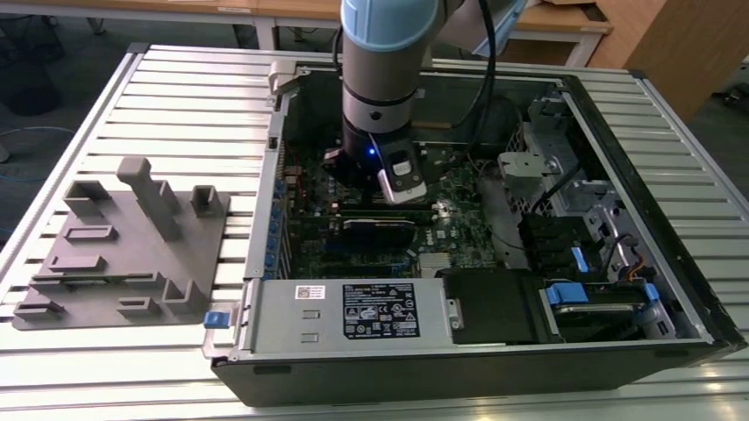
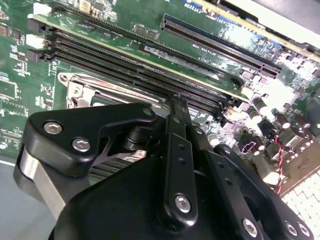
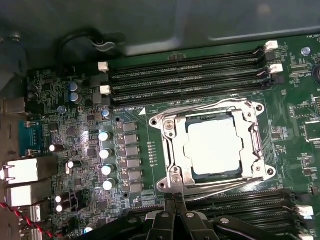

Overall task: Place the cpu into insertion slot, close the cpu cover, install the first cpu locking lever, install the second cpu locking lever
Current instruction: 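Install the second cpu locking lever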

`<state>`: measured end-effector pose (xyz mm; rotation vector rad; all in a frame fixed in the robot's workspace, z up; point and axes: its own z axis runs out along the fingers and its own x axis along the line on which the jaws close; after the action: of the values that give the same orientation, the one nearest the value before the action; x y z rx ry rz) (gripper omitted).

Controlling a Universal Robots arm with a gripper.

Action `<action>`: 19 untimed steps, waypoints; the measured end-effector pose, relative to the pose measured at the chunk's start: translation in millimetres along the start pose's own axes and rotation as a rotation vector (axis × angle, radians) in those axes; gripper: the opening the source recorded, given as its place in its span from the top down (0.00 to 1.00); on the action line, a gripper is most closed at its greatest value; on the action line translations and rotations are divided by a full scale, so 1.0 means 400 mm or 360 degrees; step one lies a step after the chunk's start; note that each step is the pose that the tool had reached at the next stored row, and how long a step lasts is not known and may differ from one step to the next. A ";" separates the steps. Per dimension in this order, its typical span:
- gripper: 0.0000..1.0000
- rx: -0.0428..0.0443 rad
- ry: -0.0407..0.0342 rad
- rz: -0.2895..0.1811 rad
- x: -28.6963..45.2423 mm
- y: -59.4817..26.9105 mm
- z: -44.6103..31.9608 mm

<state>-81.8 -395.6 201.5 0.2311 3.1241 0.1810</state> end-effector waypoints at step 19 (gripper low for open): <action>0.89 -0.0077 0.0011 0.0001 0.006 -0.002 0.009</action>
<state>-84.2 -395.9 198.0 0.2317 3.1221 0.2573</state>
